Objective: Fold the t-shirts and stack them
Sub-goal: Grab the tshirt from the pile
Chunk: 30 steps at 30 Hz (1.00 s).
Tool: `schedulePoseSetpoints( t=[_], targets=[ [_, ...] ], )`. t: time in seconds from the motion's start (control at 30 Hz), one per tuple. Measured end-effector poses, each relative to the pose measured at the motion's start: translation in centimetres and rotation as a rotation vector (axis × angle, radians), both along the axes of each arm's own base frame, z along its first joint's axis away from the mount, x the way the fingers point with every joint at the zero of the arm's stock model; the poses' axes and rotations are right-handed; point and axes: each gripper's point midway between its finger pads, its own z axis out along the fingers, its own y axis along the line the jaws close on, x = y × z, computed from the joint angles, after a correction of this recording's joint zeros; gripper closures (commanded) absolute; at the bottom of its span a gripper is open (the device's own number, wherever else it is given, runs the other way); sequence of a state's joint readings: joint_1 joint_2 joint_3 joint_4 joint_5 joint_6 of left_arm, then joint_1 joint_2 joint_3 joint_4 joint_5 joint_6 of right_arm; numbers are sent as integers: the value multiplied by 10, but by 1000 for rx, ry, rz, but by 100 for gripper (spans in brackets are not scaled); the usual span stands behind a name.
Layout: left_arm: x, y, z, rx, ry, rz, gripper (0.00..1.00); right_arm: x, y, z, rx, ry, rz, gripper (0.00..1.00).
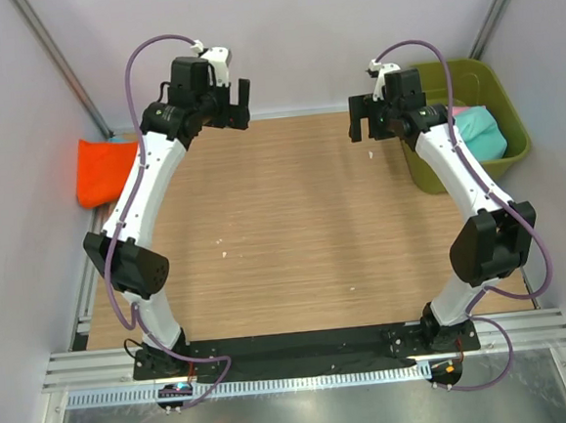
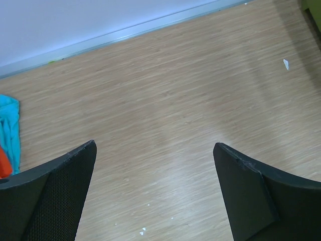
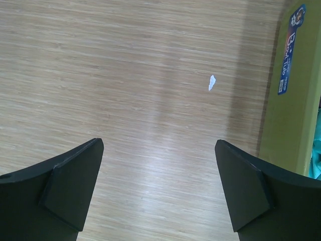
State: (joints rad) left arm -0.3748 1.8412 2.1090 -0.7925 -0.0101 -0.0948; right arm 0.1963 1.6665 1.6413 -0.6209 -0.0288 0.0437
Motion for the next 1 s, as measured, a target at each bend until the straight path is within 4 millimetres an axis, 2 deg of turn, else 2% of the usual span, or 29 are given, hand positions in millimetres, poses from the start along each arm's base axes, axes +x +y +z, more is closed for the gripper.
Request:
schedulePoseSetpoints(
  t=[0.4,0.6,0.7,0.77,0.83,0.93,1.0],
  targets=[
    [0,-8,-7,12,10,-32,0,1,-3,1,-60,-18,45,0],
    [-3,-15,-7,29,3,-85,4,21,-22,18,-110,-66,5,3],
    [-7,-23,-8,46,-2,-132,5,40,-50,22,-78,-72,-65,7],
    [-9,-27,-13,63,2,-151,5,53,-81,24,-34,-74,-142,9],
    [-12,-29,-19,80,14,-163,2,63,-122,23,-2,-74,-237,13],
    [-14,-30,-22,99,18,-176,2,69,-179,12,5,-56,-356,14],
    [-13,-30,-22,107,14,-180,2,69,-201,3,8,-36,-400,15]
  ],
)
